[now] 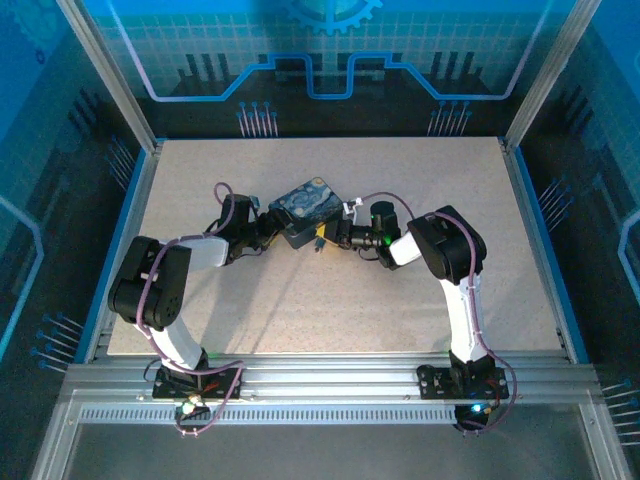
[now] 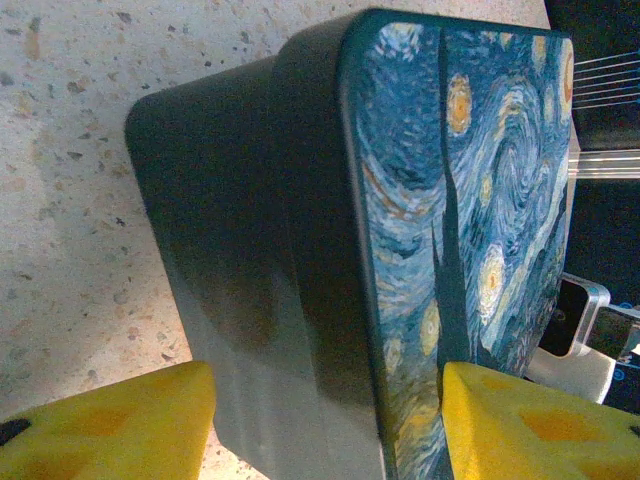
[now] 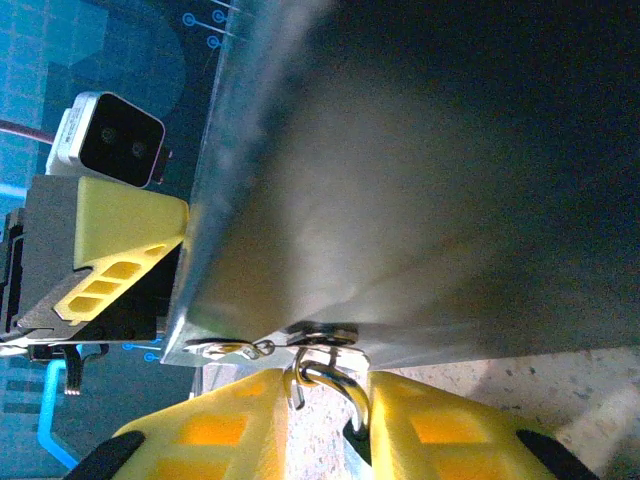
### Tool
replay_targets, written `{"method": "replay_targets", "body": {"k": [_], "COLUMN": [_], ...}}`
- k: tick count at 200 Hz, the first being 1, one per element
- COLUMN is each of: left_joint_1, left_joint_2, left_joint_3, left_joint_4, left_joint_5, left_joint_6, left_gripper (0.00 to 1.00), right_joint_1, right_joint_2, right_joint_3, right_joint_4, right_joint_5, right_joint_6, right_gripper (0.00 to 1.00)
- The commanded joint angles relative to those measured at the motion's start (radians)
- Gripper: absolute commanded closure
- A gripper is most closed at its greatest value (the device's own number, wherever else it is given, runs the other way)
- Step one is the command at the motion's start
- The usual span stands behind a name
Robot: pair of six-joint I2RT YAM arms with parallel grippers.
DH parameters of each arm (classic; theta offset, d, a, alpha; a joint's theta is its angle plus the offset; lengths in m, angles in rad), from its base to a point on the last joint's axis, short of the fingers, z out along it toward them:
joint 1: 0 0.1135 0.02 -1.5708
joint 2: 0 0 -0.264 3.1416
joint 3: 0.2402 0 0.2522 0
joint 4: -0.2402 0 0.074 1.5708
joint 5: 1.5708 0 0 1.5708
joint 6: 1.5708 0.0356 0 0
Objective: Unlock a padlock with a key
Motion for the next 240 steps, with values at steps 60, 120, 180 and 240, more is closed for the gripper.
{"method": "replay_targets", "body": {"k": [60, 120, 180, 240], "left_joint_1": [-0.010, -0.012, -0.022, -0.034], "left_joint_2": [-0.002, -0.008, -0.025, -0.020], "left_joint_3": [-0.026, -0.025, -0.039, -0.048], "left_joint_4": [-0.118, -0.123, -0.131, -0.129], "left_joint_5": [-0.032, -0.034, -0.039, -0.041], "left_joint_6": [0.013, 0.017, 0.023, 0.022], "left_gripper": [0.38, 0.38, 0.38, 0.38], "right_joint_1": [-0.007, -0.015, -0.041, -0.055], "right_joint_2": [-0.001, -0.011, -0.039, -0.040], "right_joint_3": [-0.027, -0.047, -0.092, -0.118], "right_joint_4": [-0.013, 0.030, 0.110, 0.170], "right_joint_5": [0.024, 0.040, 0.101, 0.141], "right_joint_6": [-0.002, 0.026, 0.107, 0.179], "right_gripper": [0.91, 0.98, 0.99, 0.99]}}
